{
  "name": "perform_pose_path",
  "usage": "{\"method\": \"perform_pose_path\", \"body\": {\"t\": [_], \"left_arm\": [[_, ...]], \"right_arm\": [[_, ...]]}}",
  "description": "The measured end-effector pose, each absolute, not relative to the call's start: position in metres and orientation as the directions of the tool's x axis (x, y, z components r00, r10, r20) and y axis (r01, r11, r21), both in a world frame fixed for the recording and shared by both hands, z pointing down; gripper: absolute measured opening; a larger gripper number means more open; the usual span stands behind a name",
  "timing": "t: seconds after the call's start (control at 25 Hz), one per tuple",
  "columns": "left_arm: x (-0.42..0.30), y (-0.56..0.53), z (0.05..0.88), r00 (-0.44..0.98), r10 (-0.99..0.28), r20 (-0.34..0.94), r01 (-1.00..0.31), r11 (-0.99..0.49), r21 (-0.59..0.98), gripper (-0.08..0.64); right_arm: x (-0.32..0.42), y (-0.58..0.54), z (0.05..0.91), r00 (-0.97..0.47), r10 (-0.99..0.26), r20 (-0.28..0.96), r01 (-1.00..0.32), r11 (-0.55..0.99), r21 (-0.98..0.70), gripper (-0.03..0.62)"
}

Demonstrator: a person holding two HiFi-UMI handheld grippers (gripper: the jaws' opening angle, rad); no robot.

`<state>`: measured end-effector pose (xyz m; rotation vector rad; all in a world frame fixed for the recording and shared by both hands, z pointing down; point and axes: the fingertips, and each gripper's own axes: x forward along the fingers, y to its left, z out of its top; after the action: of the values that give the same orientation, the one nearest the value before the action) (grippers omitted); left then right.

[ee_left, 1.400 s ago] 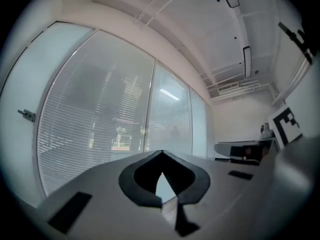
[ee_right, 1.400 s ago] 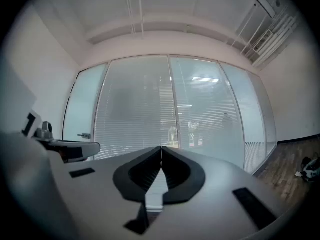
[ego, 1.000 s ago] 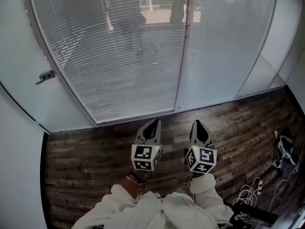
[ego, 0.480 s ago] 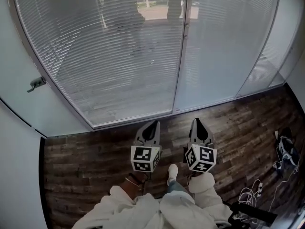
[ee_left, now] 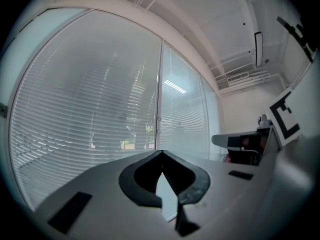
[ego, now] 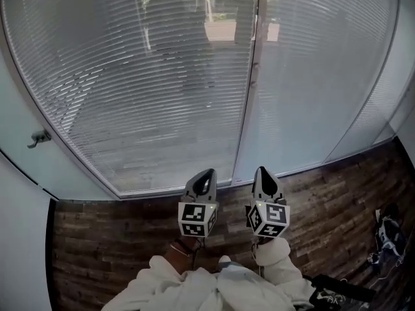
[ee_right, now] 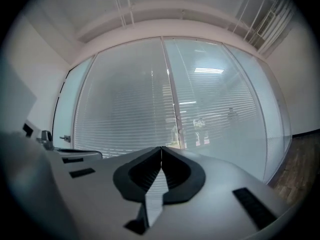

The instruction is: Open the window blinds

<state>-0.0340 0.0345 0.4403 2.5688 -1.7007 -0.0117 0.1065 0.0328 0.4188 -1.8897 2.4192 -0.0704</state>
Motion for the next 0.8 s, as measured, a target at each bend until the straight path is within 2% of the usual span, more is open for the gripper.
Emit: {"method": "perform_pose_path", "body": {"t": [0.2,0.48,0.8], "left_arm": [[-0.014,-0.037,0.425,0.374,-0.927,-0.007,-0.927,-0.374,0.04,0.0],[-0.014,-0.107,0.436,0.358,-0.934,0.014,-0.934,-0.357,0.024,0.0],[-0.039,-0.195,0.407,0.387,-0.921,-0.03,-0.922,-0.388,0.007,0.0]], "right_arm": [[0.126,-0.039,0.409,-0.264,-0.964,-0.036,-0.962,0.266,-0.068,0.012],[0.128,-0.117,0.42,-0.268,-0.963,-0.012,-0.959,0.268,-0.094,0.012],[0.103,-0.203,0.407,-0.231,-0.973,-0.03,-0.965,0.232,-0.119,0.012]]}}
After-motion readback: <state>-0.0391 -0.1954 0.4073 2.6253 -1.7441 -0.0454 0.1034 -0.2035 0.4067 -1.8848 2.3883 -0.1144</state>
